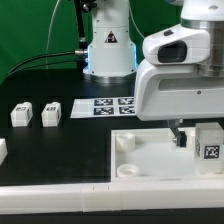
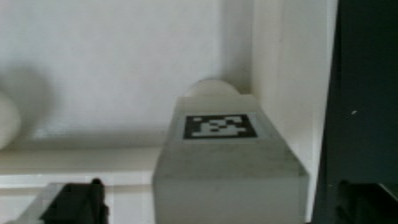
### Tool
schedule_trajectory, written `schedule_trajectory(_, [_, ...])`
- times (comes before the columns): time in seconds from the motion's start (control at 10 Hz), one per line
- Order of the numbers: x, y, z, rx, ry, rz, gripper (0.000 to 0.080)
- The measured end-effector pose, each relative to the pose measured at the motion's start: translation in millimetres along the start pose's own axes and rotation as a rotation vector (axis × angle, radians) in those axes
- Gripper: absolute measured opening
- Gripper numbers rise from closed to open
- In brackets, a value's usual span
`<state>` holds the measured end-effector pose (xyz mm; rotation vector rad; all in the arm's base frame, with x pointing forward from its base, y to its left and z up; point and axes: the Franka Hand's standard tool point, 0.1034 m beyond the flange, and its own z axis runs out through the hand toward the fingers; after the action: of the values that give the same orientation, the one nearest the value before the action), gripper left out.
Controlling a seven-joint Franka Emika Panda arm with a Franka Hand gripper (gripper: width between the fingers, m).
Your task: Assemble one leg
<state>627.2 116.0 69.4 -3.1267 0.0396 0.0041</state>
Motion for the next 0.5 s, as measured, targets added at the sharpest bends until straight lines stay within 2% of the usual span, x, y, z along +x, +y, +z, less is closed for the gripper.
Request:
schedule_trajectory(0.2, [0.0,0.0,0.1,0.000,0.000,0.000,0.0383])
schedule_trajectory(0.3, [0.0,0.0,0.1,0.000,0.000,0.000,0.0383])
schedule_trajectory(0.4, [0.1,0.0,0.0,0.000,0.000,0.000,0.0291])
schedule_trajectory(0.5, [0.1,0.0,0.0,0.000,0.000,0.000,0.0291])
